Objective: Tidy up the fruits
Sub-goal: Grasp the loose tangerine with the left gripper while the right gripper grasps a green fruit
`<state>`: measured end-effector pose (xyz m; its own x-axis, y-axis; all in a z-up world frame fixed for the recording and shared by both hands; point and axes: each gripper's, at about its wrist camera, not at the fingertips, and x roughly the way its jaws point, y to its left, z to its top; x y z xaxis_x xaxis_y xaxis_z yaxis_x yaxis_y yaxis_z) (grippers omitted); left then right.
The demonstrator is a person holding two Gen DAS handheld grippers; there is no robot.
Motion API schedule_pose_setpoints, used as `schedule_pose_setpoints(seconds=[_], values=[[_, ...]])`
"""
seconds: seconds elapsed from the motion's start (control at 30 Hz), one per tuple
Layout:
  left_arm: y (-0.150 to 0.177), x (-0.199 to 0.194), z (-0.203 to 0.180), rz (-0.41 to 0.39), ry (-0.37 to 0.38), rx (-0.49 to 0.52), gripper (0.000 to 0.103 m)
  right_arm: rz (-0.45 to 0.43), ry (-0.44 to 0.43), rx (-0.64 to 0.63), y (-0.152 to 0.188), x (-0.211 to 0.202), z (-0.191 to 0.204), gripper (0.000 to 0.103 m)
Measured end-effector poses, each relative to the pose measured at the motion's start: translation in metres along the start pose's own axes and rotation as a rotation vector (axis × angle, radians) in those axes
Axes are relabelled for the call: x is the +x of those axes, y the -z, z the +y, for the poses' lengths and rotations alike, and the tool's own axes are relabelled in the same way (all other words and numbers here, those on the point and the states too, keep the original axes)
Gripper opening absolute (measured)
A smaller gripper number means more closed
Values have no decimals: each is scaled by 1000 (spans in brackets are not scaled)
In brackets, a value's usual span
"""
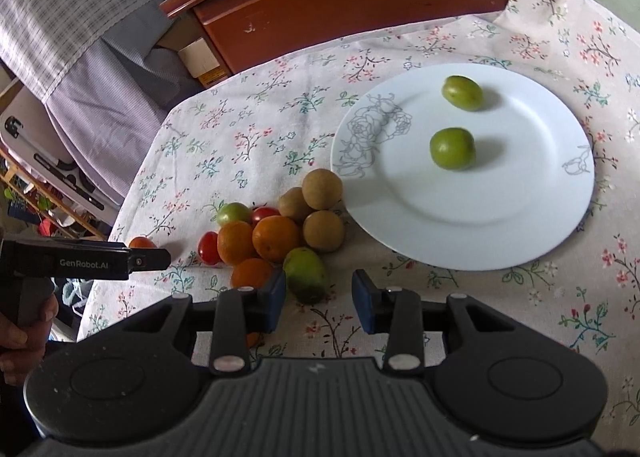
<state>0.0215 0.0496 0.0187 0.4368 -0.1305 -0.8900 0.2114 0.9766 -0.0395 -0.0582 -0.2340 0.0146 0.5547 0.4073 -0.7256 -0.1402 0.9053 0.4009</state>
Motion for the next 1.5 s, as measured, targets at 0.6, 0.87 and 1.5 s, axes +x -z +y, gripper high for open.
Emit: schedule_pose_setpoints(seconds=[0.6,0.87,1.5], values=[[7,-1,-19,-53,14,112,44,-2,27,-71,4,11,9,35],[6,-3,-20,-75,30,90,30,-7,14,-84,5,11,12,25],[2,-14,-27,-123,86,79,29,-54,-16,-40,-3,-3,9,25]])
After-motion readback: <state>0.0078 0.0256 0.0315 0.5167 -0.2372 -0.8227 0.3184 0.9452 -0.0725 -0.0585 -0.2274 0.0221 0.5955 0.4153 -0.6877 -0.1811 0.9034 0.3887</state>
